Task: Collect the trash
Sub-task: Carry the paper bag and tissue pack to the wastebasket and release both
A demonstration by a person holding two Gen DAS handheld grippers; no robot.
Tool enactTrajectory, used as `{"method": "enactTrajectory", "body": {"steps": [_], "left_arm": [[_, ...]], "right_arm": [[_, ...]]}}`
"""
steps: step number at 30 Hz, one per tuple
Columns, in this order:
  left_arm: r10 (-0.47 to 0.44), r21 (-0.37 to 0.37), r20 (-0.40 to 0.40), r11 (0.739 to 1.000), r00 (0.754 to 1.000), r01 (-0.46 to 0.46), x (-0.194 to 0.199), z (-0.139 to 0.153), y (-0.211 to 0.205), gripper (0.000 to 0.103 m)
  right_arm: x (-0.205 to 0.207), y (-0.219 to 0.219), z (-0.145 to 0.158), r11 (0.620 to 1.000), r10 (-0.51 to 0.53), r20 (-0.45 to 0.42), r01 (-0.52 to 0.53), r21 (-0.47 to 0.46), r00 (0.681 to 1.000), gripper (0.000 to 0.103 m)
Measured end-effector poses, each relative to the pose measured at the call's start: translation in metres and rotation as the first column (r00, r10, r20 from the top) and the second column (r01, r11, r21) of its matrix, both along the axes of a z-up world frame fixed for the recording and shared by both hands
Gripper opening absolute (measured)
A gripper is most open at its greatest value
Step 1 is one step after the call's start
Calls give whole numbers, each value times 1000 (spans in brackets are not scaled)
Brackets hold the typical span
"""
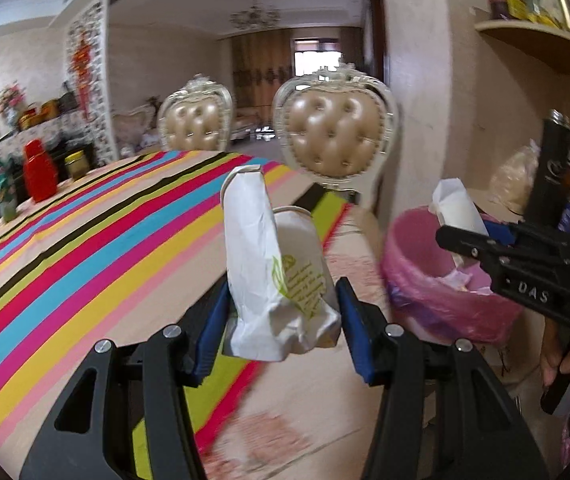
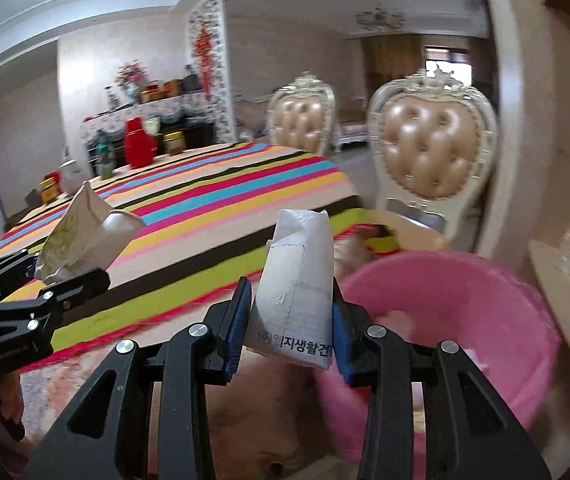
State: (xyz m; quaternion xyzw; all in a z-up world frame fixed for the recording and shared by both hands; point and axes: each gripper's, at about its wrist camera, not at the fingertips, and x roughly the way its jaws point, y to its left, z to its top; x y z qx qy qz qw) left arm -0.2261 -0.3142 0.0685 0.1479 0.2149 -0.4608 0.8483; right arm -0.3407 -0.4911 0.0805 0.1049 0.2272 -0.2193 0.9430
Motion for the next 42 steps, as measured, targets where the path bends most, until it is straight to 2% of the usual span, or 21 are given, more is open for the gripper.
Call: {"method": "enactTrajectory", "body": {"steps": [5, 10, 17, 24, 28, 34, 36, 37, 38, 39, 40, 42], "left_arm": [[-104, 11, -5, 995, 995, 104, -20, -1, -43, 52], [-208, 21, -22, 978, 978, 209, -38, -2, -88, 52], [-287, 42, -51, 956, 957, 289, -57, -7, -138, 52], [-332, 73, -104, 937, 937, 340, -63, -23, -178, 52], [-334, 90, -121, 934, 935, 346, -61, -30, -194, 52], [-366, 79, -137, 922, 920, 379, -56, -30, -216, 52], [-404, 71, -151, 906, 902, 418, -55, -30, -222, 52], [-418, 64, -153, 900, 895, 431, -54, -29, -223, 53], [-418, 59, -148, 901, 896, 430, -52, -29, -223, 60], [-414, 47, -143, 904, 899, 424, -48, -27, -222, 65], [-415, 34, -145, 905, 898, 424, -45, -26, -220, 73], [-403, 9, -148, 913, 903, 408, -35, -22, -213, 78]], "right_arm": [[-27, -32, -4, 995, -97, -24, 97, -6, 995, 37], [-55, -58, -3, 983, -183, -26, 183, 1, 983, 37], [-71, -83, -1, 967, -253, -53, 252, -36, 966, 37], [-76, -99, -3, 963, -269, -61, 268, -18, 961, 37], [-74, -105, -3, 967, -255, -66, 255, -2, 965, 38], [-63, -109, 6, 973, -230, -49, 230, 7, 972, 39], [-63, -114, 10, 975, -220, -24, 220, 23, 975, 43], [-64, -116, 11, 976, -215, -6, 215, 31, 977, 52], [-65, -118, 12, 976, -217, 6, 216, 37, 976, 62], [-66, -120, 13, 973, -227, 14, 227, 38, 974, 67], [-68, -121, 16, 970, -243, 29, 242, 34, 970, 70], [-73, -118, 21, 969, -247, 56, 246, 29, 967, 70]]}}
